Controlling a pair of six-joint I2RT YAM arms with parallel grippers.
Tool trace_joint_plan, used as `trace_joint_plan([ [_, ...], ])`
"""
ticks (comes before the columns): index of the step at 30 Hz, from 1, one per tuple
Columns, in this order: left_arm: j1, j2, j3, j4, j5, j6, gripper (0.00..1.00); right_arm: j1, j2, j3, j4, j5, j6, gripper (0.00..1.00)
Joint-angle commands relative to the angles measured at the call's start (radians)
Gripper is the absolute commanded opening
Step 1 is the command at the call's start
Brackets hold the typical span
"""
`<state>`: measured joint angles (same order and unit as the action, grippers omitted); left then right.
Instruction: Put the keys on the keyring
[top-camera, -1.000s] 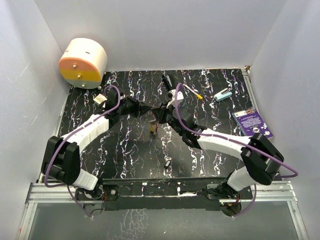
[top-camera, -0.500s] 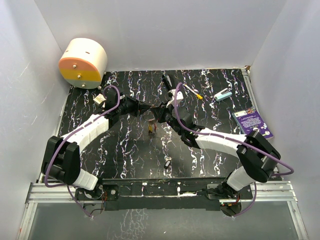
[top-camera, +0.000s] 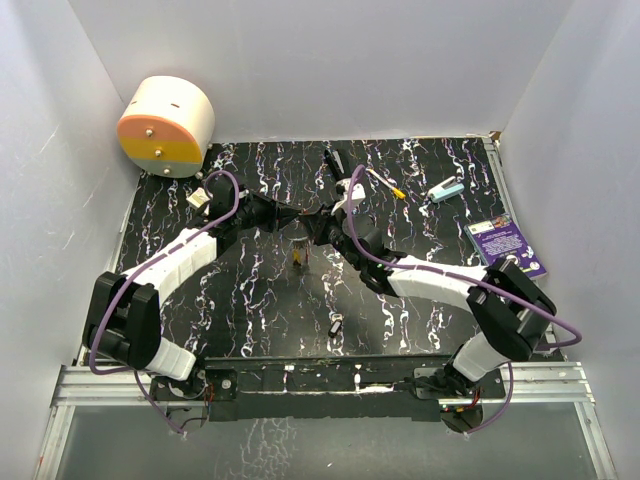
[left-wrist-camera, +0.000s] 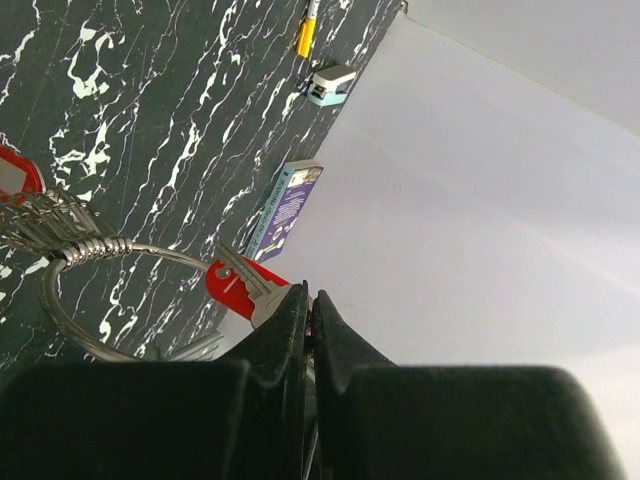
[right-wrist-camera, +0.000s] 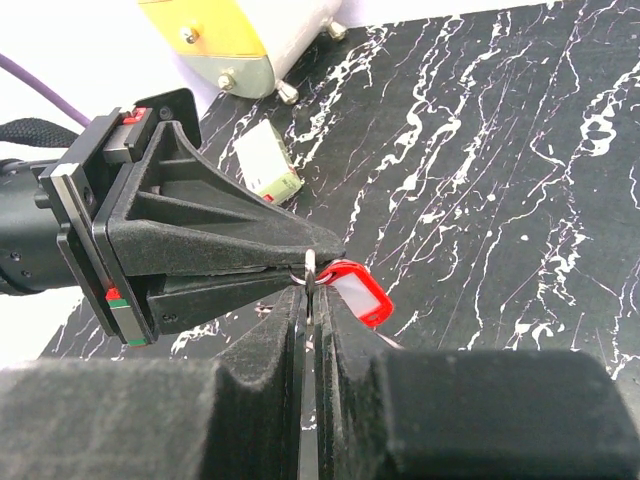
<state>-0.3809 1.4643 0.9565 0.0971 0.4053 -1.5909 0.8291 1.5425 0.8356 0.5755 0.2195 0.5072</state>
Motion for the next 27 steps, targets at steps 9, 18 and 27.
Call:
trace_joint_plan([
  [9, -0.027, -0.035, 0.036, 0.087, 0.082, -0.081, 0.0, 0.013, 0.091, 0.014, 0.081, -0.114, 0.034, 0.08],
  [18, -0.025, -0.029, 0.021, 0.127, 0.069, -0.042, 0.0, 0.013, 0.053, -0.018, 0.057, -0.112, 0.042, 0.08],
  [27, 0.013, -0.011, -0.096, 0.127, 0.097, 0.312, 0.79, 0.002, -0.048, 0.002, -0.234, -0.088, 0.029, 0.08],
])
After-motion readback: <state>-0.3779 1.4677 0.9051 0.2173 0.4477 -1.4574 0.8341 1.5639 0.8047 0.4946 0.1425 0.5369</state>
